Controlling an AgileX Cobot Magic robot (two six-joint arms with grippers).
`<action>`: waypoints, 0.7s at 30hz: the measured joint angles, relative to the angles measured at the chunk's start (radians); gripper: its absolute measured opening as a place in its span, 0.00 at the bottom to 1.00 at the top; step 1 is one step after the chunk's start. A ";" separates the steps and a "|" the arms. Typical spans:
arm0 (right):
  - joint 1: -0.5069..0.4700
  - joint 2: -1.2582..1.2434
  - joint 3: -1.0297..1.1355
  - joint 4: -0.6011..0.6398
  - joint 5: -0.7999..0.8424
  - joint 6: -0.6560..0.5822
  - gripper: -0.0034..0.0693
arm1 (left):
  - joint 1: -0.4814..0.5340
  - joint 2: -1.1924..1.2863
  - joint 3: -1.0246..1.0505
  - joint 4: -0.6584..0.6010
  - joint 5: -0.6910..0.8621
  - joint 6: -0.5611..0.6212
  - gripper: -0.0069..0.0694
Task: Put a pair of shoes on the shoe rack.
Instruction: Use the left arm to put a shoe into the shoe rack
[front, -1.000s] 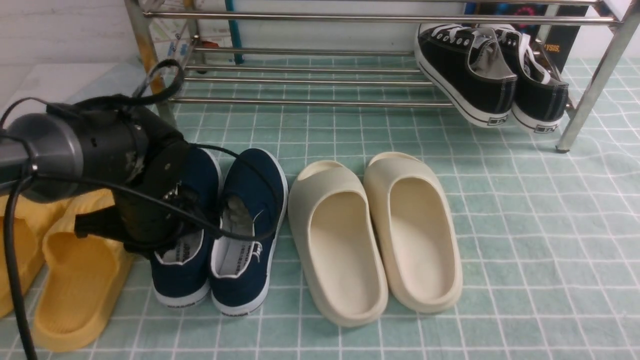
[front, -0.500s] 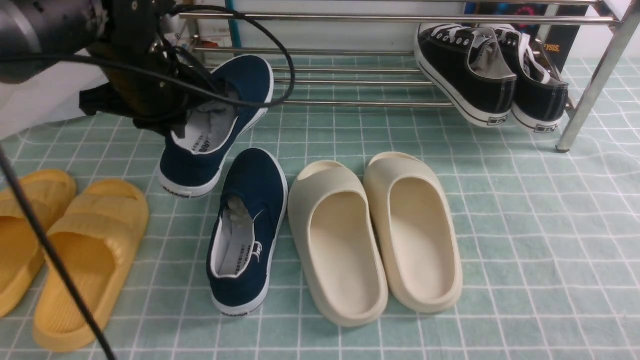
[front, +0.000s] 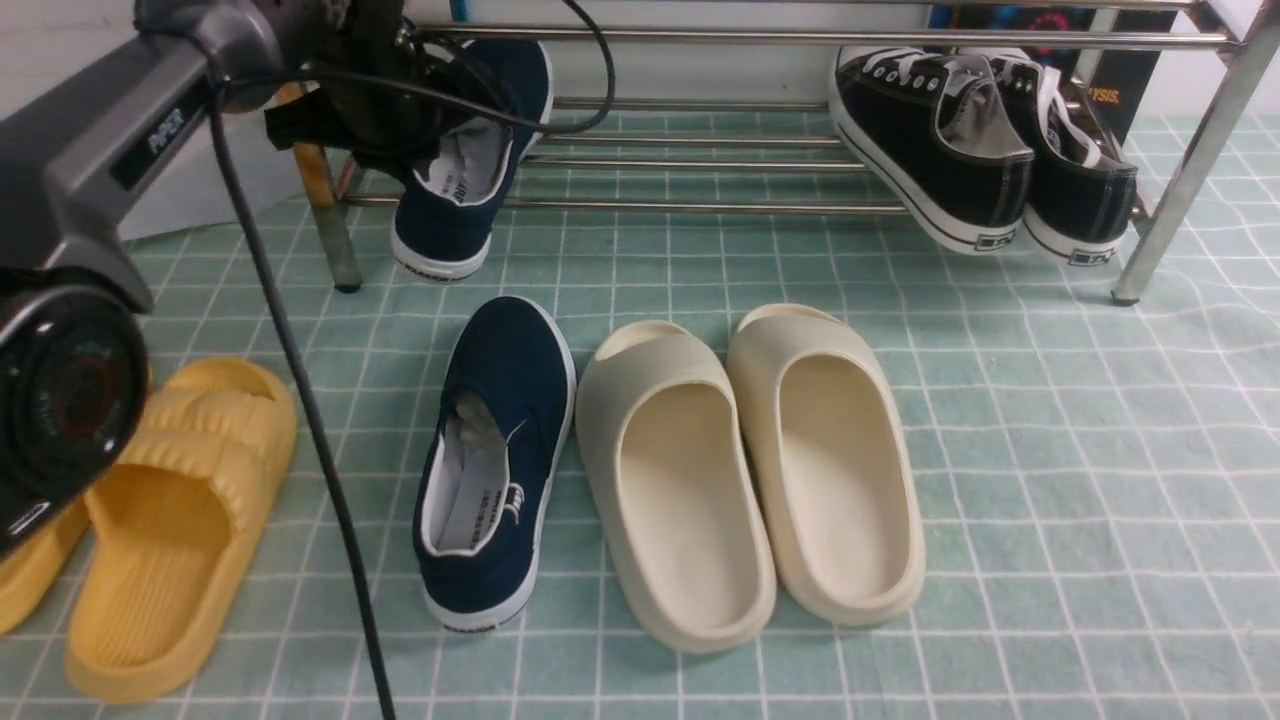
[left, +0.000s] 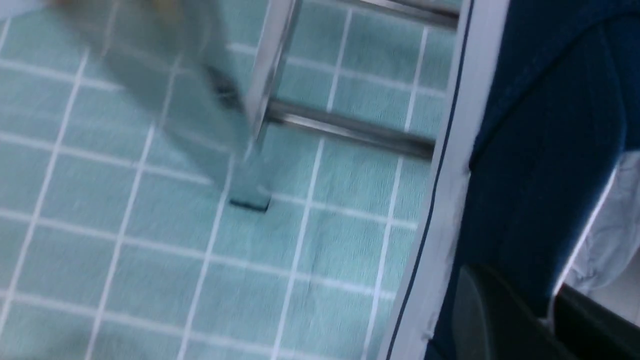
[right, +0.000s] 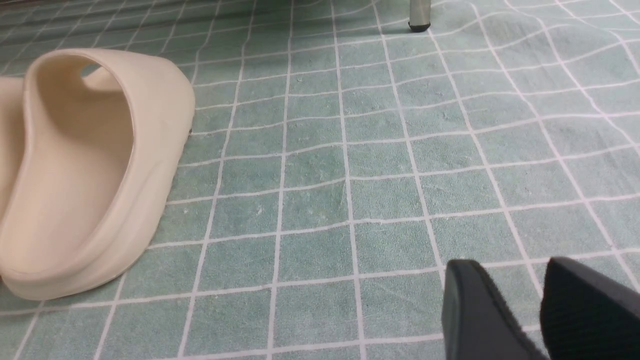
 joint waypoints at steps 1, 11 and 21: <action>0.000 0.000 0.000 0.000 0.000 0.000 0.37 | 0.000 0.021 -0.018 0.006 0.000 -0.004 0.12; 0.000 0.000 0.000 0.000 0.000 0.000 0.37 | 0.001 0.068 -0.062 0.044 -0.069 -0.018 0.12; 0.000 0.000 0.000 0.000 0.000 0.000 0.37 | 0.000 0.072 -0.062 0.066 -0.094 -0.108 0.13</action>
